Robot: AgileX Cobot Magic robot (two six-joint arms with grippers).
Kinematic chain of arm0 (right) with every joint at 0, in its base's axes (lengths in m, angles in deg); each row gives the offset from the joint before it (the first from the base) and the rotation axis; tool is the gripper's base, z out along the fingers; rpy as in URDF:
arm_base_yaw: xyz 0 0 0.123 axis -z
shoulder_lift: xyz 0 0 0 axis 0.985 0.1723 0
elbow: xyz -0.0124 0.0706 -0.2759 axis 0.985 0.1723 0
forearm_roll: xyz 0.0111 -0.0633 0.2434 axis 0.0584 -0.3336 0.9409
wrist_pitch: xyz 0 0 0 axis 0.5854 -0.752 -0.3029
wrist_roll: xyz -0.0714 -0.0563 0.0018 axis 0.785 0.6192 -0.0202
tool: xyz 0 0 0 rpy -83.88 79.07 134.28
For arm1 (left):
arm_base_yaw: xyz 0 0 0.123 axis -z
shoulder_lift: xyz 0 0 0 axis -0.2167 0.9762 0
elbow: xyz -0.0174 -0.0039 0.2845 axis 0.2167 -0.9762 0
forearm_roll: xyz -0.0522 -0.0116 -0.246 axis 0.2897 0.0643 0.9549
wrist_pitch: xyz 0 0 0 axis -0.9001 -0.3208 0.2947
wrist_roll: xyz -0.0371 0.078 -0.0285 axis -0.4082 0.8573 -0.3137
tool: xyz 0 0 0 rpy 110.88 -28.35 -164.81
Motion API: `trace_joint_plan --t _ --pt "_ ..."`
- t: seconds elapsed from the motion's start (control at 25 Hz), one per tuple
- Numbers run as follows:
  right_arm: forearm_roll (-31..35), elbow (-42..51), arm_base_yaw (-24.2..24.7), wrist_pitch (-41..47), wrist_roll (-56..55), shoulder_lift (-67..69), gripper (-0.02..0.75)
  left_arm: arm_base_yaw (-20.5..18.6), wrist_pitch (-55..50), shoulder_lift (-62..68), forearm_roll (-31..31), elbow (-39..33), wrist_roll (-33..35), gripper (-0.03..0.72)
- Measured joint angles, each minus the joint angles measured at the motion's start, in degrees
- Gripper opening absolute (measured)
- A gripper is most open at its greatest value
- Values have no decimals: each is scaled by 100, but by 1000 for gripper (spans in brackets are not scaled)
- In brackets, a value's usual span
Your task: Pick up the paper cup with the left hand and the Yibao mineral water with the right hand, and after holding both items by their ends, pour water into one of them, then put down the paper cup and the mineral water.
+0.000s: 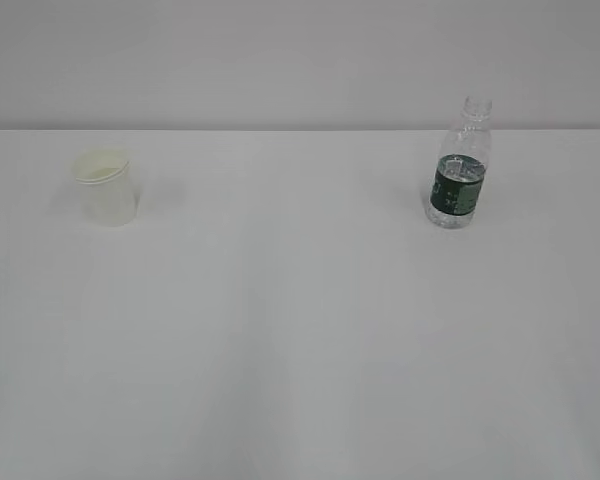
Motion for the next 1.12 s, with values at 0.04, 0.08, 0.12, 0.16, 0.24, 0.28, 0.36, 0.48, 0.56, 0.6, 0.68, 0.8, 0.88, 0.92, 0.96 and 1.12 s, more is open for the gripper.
trace_joint_plan --t 0.04,0.08,0.12,0.16,0.24,0.28,0.36,0.48,0.56,0.6,0.68,0.8,0.88,0.92,0.96,1.12 --pt "0 12 0 -12 0 0 593 0 0 0 0 0 0 540" --pt "0 12 0 -23 0 0 593 0 0 0 0 0 0 533" --pt "0 12 0 -21 8 0 593 0 0 0 0 0 0 524" --pt "0 12 0 -21 8 0 593 0 0 0 0 0 0 519" --pt "0 12 0 -37 8 0 593 0 0 0 0 0 0 512" --pt "0 12 0 -47 8 0 593 0 0 0 0 0 0 512" --pt "0 12 0 -47 8 0 593 0 0 0 0 0 0 510" --pt "0 12 0 -47 8 0 593 0 0 0 0 0 0 511" --pt "0 12 0 -59 8 0 593 0 0 0 0 0 0 511" --pt "0 12 0 -59 8 0 593 0 0 0 0 0 0 512" --pt "0 12 0 -59 8 0 592 0 0 0 0 0 0 531" --pt "0 12 0 -70 8 0 593 0 0 0 0 0 0 615" --pt "0 12 0 -70 8 0 593 0 0 0 0 0 0 641" --pt "0 12 0 -70 8 0 592 0 0 0 0 0 0 645" --pt "0 12 0 -70 8 0 593 0 0 0 0 0 0 649" --pt "0 12 0 -70 8 0 593 0 0 0 0 0 0 651"
